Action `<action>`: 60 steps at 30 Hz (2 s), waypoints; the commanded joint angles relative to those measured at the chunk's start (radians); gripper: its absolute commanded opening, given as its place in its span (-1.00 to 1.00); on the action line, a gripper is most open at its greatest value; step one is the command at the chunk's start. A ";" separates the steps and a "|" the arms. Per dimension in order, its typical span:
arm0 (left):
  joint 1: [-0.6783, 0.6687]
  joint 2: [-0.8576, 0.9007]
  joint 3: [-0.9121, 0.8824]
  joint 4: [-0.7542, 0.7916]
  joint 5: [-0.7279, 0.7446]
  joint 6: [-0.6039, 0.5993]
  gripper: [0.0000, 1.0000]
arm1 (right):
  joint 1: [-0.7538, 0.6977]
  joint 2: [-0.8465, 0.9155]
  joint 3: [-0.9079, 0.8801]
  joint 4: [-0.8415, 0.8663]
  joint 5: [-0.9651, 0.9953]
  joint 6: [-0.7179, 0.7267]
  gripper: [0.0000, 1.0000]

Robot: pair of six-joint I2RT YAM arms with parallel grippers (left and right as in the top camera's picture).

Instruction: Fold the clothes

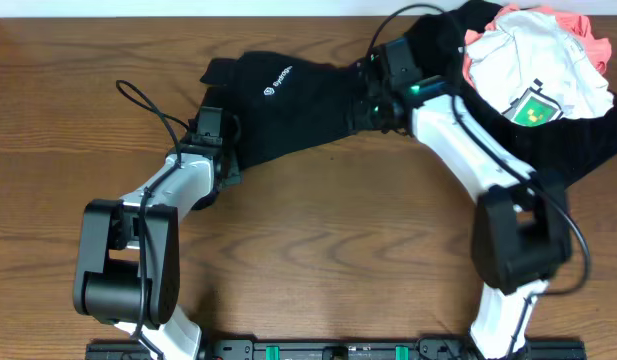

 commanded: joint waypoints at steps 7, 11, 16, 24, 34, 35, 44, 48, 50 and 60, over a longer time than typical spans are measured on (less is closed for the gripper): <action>0.009 0.019 -0.038 -0.018 0.015 -0.010 -0.88 | 0.011 0.189 -0.011 0.060 -0.120 0.148 0.10; 0.009 0.019 -0.038 -0.018 0.015 -0.010 -0.88 | 0.018 0.203 -0.011 0.122 -0.104 0.147 0.13; 0.009 0.019 -0.038 -0.018 0.015 -0.010 -0.89 | 0.023 0.243 -0.011 0.218 -0.093 0.148 0.13; 0.009 0.019 -0.038 -0.018 0.015 -0.010 -0.88 | 0.017 0.257 0.017 0.354 -0.059 0.147 0.03; 0.009 0.019 -0.038 -0.018 0.015 -0.010 -0.88 | 0.013 0.257 0.067 0.525 -0.037 0.135 0.07; 0.009 0.019 -0.038 -0.018 0.015 -0.010 -0.88 | 0.013 0.257 0.077 0.535 -0.037 0.135 0.10; 0.009 0.019 -0.038 -0.018 0.015 -0.010 -0.88 | 0.012 0.257 0.118 0.649 -0.035 0.065 0.33; 0.009 0.019 -0.038 -0.019 0.015 -0.010 -0.88 | 0.007 0.257 0.119 0.649 -0.039 0.048 0.40; 0.009 0.019 -0.038 -0.019 0.015 -0.010 -0.88 | -0.002 0.254 0.128 0.616 -0.069 0.034 0.40; 0.009 0.019 -0.038 -0.022 0.015 -0.010 -0.88 | -0.020 0.222 0.294 0.174 -0.089 -0.127 0.40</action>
